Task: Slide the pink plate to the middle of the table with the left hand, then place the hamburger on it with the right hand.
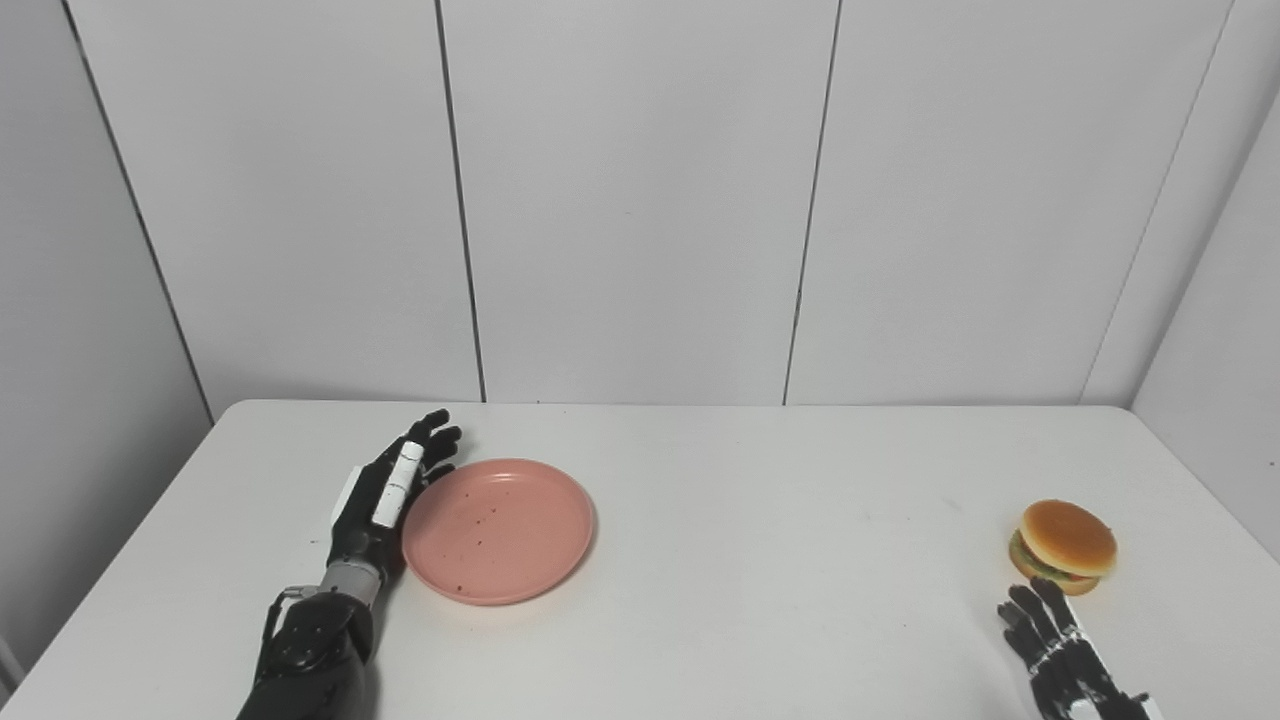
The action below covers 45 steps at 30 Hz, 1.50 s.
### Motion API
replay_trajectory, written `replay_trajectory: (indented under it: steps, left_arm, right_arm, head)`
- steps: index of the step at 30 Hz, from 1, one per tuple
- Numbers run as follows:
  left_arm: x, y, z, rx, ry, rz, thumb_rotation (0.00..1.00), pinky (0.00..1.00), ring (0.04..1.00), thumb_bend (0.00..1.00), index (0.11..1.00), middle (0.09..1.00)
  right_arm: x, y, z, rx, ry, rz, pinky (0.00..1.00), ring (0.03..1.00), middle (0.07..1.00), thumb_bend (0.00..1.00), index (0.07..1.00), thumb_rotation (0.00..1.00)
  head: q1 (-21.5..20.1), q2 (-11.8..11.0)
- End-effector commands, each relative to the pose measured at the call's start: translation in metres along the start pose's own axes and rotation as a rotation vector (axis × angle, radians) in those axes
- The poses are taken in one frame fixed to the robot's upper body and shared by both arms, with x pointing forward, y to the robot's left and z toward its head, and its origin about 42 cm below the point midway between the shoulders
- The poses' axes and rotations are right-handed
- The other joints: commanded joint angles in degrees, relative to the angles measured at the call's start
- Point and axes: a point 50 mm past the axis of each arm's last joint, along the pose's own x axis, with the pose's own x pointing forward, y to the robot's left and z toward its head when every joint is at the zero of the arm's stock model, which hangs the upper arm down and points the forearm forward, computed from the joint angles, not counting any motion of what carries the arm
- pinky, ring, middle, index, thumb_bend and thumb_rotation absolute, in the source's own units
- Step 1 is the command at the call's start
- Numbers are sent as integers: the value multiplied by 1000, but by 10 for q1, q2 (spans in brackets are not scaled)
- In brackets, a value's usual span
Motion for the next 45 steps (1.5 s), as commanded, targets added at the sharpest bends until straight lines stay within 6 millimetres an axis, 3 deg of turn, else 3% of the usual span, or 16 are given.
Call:
replay_trajectory:
  steps: [1, 25, 45]
  left_arm:
    - [2, -13, 0, -18, -2, -29, 815, 864, 871, 891, 801, 816]
    - [-10, -68, 5, -84, 23, -182, 851, 854, 887, 899, 848, 852]
    - [-22, -101, 3, -51, 29, -159, 837, 959, 930, 869, 852, 892]
  right_arm:
    - [26, 14, -8, 31, 75, 23, 996, 956, 959, 867, 973, 817]
    - [30, 33, 1, 24, 68, 31, 997, 957, 956, 874, 964, 832]
    - [30, 39, 4, 34, 76, 28, 1000, 960, 956, 858, 956, 824]
  head:
    - [-2, 1]
    - [-46, 12]
    - [-62, 16]
